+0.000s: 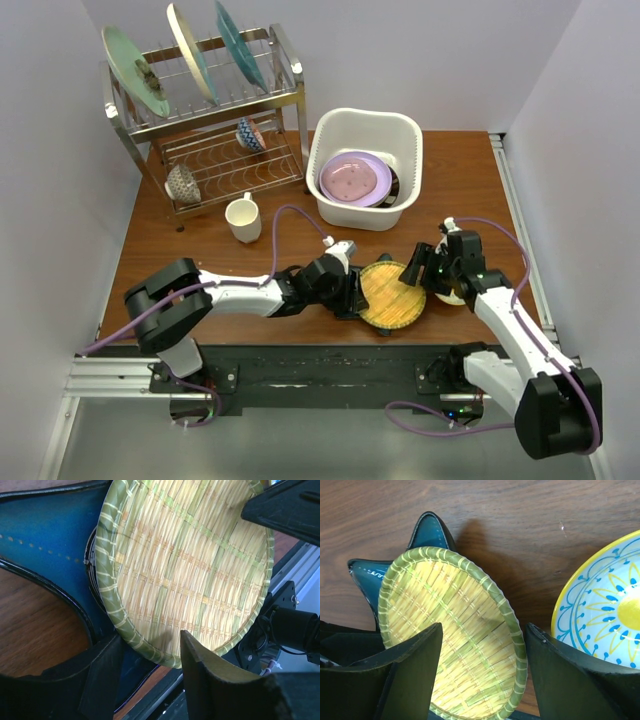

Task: Place the plates into the plastic bin on the countertop
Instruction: Pick up the plate from the corner of the board.

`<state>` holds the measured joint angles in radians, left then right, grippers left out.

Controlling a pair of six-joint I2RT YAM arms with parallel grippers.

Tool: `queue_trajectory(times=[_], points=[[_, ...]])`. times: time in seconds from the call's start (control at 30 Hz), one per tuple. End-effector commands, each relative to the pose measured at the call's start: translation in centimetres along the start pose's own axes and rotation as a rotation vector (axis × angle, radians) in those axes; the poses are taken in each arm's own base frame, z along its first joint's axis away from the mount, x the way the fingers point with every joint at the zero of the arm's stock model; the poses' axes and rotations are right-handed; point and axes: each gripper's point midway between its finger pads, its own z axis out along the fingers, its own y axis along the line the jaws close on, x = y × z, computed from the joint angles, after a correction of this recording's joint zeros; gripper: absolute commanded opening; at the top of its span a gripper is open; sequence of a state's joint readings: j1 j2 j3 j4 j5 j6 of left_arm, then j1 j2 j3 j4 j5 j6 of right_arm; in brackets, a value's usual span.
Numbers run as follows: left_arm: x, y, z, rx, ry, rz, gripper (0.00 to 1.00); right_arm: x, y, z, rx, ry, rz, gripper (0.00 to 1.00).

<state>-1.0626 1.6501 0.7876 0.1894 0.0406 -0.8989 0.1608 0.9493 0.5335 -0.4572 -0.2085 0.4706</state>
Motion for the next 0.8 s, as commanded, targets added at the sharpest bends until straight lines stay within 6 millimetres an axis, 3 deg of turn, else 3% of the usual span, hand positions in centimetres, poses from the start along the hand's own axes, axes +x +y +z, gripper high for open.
queue_trajectory(times=[0.0,0.03,0.1,0.17,0.27,0.5,0.77], points=[[-2.5,-3.0,-0.6,0.113,-0.103,-0.031,0.49,0.4,0.1,0.3,-0.014,0.023,0.012,0.69],[-2.5,-3.0,-0.7,0.119,-0.113,-0.041,0.47,0.6,0.2,0.4,-0.022,0.029,0.014,0.69],[-2.9,-3.1,-1.4,0.147,-0.154,-0.079,0.35,0.7,0.4,0.3,-0.033,0.030,0.011,0.69],[-3.2,-3.0,-2.0,0.163,-0.176,-0.137,0.13,0.7,0.6,0.2,-0.049,0.023,0.011,0.69],[-3.4,-2.6,-2.9,0.193,-0.206,-0.175,0.00,0.9,1.3,0.0,-0.095,0.010,0.016,0.69],[-4.7,-1.7,-5.2,0.166,-0.292,-0.177,0.00,0.8,2.8,-0.6,-0.197,-0.052,0.054,0.69],[-6.6,-0.3,-8.5,0.144,-0.421,-0.216,0.00,0.5,6.3,-1.7,-0.412,-0.074,0.068,0.68]])
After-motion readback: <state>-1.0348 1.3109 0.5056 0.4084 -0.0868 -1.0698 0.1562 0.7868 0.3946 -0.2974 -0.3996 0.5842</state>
